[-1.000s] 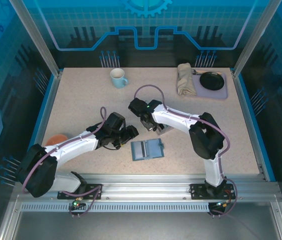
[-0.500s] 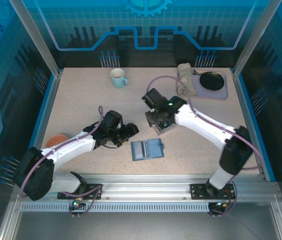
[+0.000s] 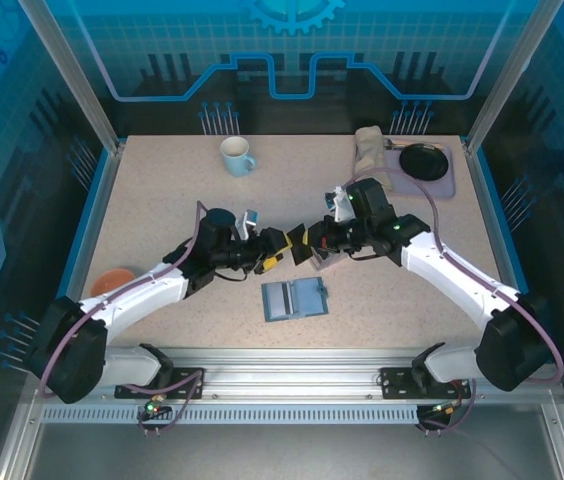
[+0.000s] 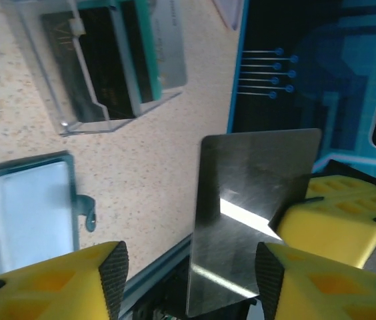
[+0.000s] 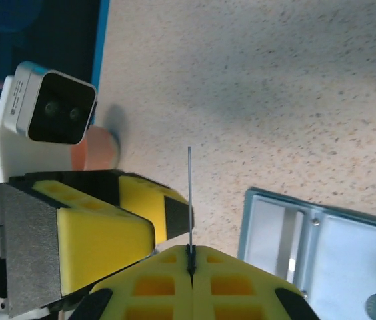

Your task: Put the credit cards into the card holder

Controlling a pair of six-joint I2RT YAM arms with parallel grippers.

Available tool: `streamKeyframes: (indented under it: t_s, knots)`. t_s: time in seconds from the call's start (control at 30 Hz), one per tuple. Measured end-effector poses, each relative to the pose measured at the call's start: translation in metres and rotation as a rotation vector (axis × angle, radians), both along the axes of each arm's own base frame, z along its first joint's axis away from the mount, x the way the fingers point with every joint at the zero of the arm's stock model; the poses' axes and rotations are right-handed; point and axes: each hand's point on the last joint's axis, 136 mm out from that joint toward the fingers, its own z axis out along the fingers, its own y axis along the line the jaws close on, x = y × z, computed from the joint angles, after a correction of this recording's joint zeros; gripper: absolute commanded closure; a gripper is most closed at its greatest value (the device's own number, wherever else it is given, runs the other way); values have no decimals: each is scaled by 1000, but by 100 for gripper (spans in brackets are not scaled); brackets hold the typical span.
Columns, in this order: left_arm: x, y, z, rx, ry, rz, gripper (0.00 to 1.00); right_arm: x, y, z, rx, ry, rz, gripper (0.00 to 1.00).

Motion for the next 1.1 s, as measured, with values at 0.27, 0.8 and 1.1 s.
streamKeyframes:
  t_s: [0.27,0.8,1.1]
  knots:
    - [1,-7,17,-69,-29,-21,65,3,1,2,127,51,-25,100]
    - [2,-3,26,-93,-34,-6,100,9,-1,2,214,80,-50,88]
    - [-9,8,17,-2,-43,-6,100,-1,-30,-41,-37,103,-109,54]
